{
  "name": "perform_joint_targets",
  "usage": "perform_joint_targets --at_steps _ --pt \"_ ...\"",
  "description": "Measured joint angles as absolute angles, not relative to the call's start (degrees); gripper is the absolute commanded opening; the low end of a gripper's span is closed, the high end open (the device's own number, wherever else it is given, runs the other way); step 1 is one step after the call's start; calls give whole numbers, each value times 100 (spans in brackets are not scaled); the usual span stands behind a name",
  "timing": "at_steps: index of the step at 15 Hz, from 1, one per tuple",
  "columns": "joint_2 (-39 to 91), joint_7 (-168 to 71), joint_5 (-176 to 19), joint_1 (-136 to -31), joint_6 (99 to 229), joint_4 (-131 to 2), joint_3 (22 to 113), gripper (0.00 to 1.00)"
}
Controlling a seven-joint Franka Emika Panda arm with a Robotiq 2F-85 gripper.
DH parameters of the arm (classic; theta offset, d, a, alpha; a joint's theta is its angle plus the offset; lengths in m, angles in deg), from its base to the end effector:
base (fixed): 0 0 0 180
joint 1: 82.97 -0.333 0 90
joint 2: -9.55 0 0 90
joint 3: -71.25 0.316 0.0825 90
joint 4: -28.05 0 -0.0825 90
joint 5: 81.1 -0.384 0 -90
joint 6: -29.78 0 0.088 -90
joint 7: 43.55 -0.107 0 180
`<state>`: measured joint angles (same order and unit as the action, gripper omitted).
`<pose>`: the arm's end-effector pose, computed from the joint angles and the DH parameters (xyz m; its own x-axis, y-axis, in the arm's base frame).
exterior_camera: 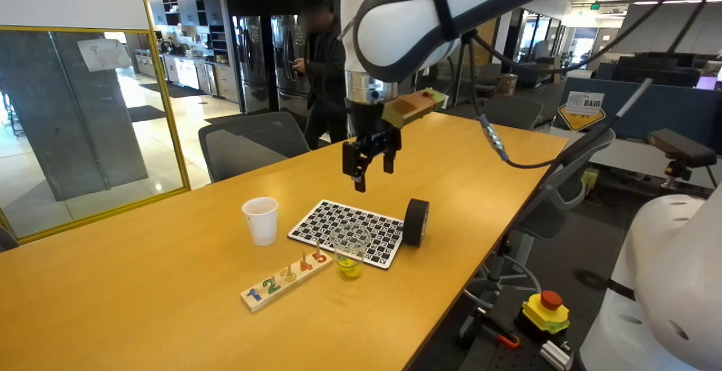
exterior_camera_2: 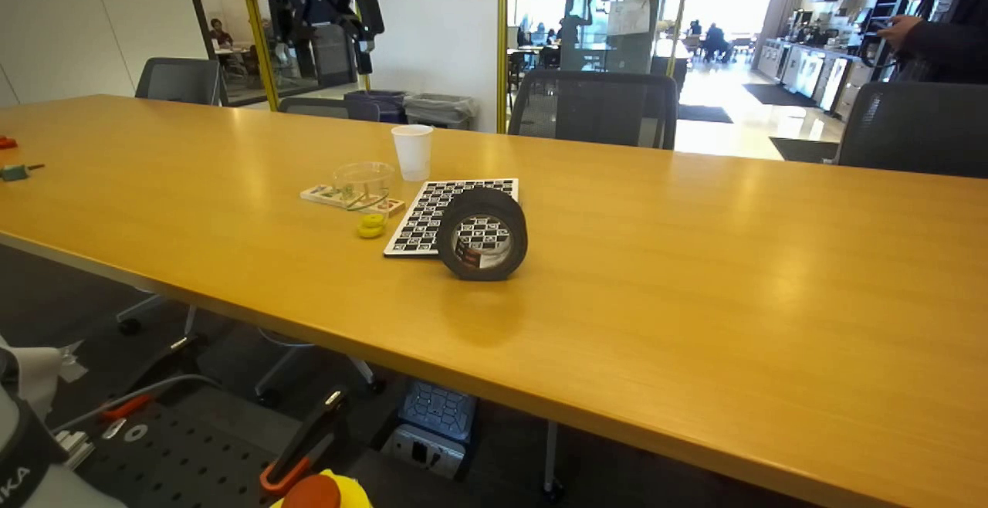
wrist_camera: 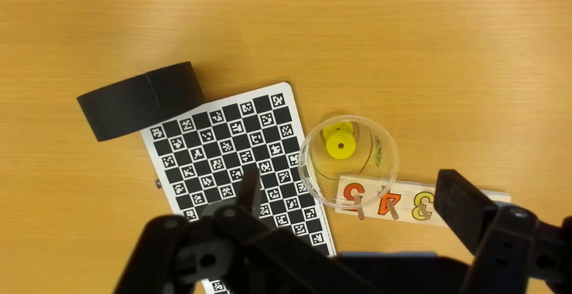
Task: Put the orange circles inside the white cup and the yellow circles in the transparent cup.
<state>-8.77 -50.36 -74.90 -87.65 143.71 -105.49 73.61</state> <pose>0.4446 0.0489 0.4613 0.9989 0.0461 -0.0122 0.0472 -0.9925 0.1128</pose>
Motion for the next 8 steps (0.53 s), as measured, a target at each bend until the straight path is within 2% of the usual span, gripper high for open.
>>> perform_joint_targets --at_steps 4,8 --pt "-1956 -4995 -7857 -8638 14477 -11419 7190 100" --pt "-2471 -4871 -8058 -8505 14417 -11748 6943 100"
